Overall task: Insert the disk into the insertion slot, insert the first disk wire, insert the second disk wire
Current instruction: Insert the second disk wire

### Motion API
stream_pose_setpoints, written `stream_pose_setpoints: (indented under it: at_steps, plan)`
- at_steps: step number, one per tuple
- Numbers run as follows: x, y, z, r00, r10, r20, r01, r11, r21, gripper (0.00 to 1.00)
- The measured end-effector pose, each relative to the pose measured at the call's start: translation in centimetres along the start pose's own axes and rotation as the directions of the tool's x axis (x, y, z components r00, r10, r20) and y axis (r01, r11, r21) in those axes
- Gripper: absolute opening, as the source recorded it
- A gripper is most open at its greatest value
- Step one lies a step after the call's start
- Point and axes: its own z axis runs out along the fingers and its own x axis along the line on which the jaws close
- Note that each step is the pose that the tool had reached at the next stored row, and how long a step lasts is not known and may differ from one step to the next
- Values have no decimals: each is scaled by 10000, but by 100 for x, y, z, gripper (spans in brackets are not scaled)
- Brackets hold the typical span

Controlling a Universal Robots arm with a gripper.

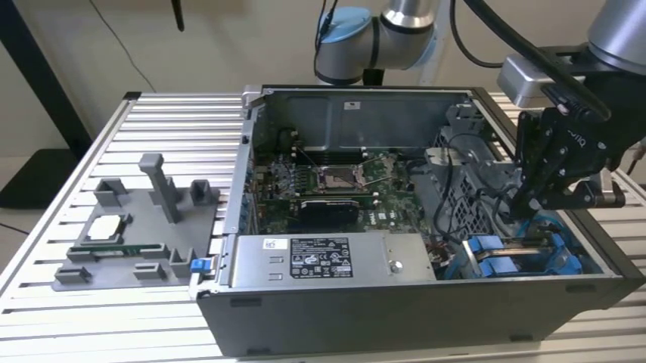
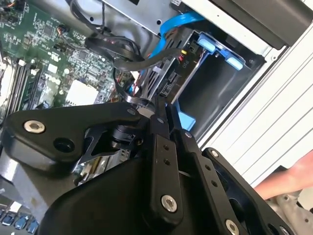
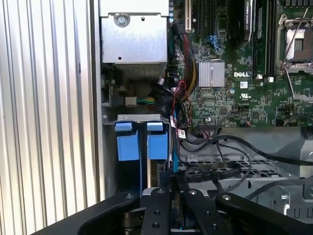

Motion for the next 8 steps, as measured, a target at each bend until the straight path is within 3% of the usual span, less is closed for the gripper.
stream_pose_setpoints:
  at_steps: [8]
  plan:
    - [1,1,1,10000,1,2,-1,10000,10,0]
